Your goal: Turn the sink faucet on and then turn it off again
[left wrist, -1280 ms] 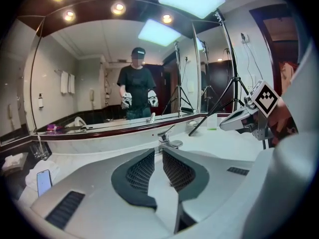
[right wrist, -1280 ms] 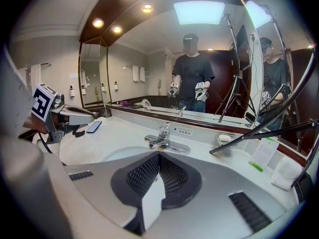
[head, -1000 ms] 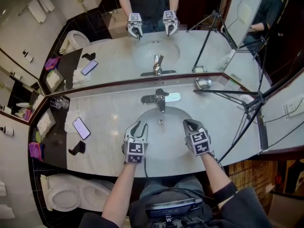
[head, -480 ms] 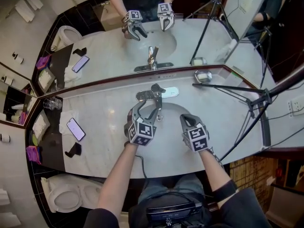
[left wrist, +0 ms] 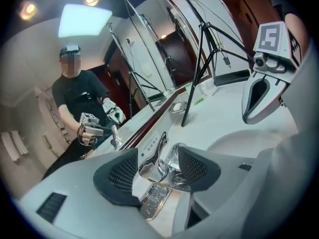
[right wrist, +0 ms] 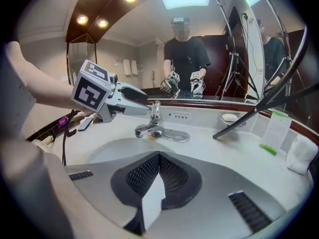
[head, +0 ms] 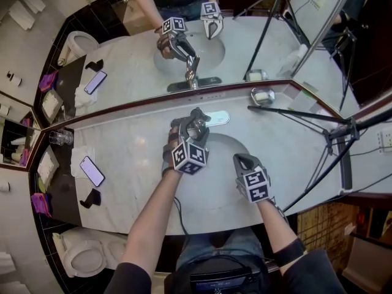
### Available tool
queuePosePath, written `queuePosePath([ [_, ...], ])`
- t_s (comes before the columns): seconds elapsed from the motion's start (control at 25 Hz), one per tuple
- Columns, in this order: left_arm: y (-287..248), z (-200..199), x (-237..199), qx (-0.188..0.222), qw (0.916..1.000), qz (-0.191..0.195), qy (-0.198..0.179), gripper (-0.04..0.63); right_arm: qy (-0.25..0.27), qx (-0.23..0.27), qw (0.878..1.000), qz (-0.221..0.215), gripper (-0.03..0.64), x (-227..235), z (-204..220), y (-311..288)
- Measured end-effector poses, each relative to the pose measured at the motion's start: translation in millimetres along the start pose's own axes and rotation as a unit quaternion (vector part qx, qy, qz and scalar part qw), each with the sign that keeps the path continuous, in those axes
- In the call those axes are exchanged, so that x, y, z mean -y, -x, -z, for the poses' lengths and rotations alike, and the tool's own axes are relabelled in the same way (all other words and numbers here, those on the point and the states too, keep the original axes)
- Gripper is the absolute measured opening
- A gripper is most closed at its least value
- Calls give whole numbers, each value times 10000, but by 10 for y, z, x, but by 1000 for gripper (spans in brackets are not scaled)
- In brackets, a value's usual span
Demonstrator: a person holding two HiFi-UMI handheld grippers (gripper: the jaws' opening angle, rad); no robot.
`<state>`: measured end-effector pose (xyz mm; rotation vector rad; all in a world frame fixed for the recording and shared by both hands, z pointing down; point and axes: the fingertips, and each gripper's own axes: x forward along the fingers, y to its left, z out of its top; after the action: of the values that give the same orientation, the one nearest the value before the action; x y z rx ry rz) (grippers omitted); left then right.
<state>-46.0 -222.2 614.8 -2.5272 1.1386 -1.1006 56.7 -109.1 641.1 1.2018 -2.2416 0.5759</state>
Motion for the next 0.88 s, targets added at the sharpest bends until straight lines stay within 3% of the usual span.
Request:
queuePosePath([
  [0.48,-465,-33,151,-42,9991,220,-359,245,-174,-196,9996,54,21,195,442,-77],
  [0.88,-460,-30,84,47,9993,-177,-315,114,-351,-283,9990,19,21,166,538,-74],
])
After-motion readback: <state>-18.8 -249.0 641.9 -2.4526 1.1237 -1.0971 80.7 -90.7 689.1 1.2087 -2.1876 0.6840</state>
